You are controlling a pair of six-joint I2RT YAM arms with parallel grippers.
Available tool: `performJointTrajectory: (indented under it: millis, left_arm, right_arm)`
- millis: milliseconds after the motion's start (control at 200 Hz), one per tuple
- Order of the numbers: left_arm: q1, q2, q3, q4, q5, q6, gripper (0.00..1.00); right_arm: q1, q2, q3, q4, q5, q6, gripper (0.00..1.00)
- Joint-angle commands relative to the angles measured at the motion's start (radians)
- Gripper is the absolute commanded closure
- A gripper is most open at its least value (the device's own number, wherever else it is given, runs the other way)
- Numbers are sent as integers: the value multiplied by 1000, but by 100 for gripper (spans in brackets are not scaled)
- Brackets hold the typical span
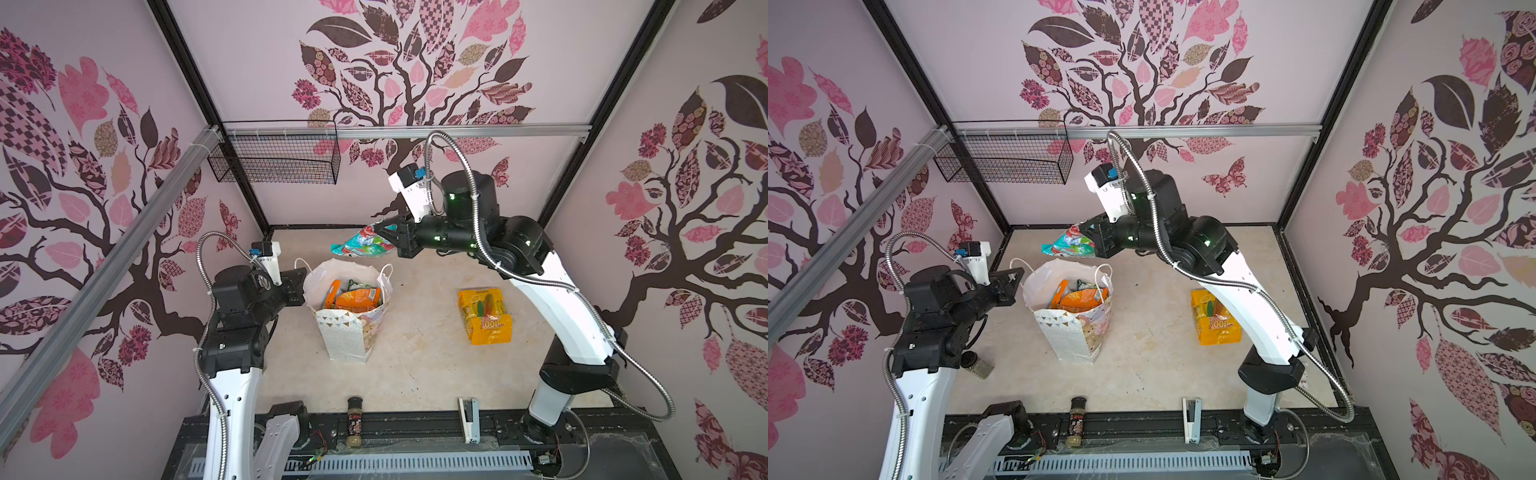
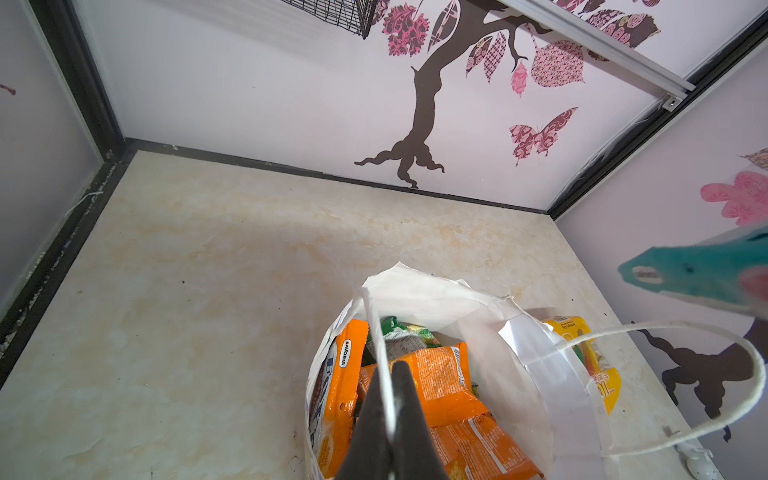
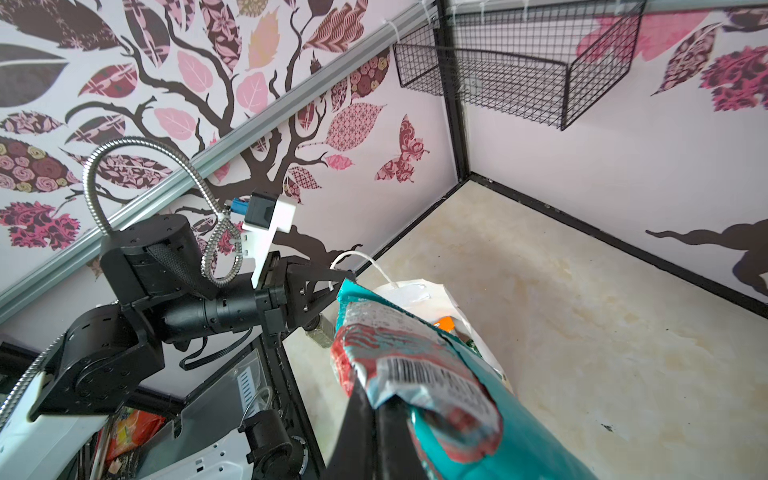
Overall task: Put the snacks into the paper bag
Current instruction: 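Carry the teal packet with the right gripper over the bag opening, then lower the teal packet into the bag held by the left gripper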
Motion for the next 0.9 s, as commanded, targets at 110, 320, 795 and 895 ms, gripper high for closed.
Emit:
performJointTrajectory:
  millis: [110,320,795,895]
  left_arm:
    - [10,-7,-23,22,2,-6,100]
    - [12,-13,-23,18,-4,-4,100]
    - [13,-19,-22,14,-9,0,100]
    - [14,-19,-21,13,-7,0,100]
  right_arm:
    - [166,74,88,-41,178,-37,100]
    - [169,123,89,-47,184,-29,100]
    - [155,186,63,-42,247,-109,100]
    - [141,205,62,-30,236,-137,100]
